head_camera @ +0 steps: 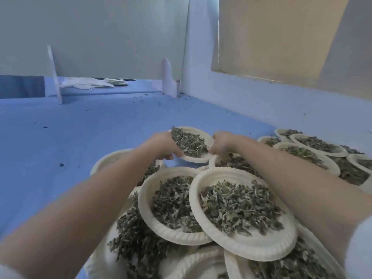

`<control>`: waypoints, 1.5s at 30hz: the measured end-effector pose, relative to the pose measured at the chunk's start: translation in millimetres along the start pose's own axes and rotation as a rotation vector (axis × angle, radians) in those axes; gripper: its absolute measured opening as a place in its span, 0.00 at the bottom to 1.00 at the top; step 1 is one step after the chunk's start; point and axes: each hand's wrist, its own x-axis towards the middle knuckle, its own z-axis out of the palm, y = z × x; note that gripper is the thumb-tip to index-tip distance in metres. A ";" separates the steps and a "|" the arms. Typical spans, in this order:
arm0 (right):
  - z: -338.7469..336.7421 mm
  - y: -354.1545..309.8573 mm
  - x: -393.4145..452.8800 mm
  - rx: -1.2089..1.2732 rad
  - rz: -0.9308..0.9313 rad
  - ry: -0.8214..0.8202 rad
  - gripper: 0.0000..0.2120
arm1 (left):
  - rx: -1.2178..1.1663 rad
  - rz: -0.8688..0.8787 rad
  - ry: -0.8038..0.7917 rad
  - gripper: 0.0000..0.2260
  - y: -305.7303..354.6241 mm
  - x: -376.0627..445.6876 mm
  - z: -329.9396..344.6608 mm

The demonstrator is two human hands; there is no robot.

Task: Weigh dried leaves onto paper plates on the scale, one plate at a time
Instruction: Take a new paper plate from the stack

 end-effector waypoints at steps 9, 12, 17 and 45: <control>6.6 -7.5 6.4 -0.209 -0.047 -0.094 0.11 | 0.140 -0.073 -0.265 0.10 7.5 8.3 2.7; 1.5 -10.6 7.5 -0.253 -0.026 -0.070 0.11 | 0.100 -0.054 -0.240 0.08 6.0 7.5 -3.6; -25.7 -13.8 -10.7 -0.210 -0.070 -0.002 0.15 | 0.034 0.033 -0.093 0.12 15.1 -8.8 -12.8; -111.5 251.8 -296.5 0.030 0.152 0.129 0.14 | 0.066 0.395 0.023 0.11 332.6 -191.9 91.4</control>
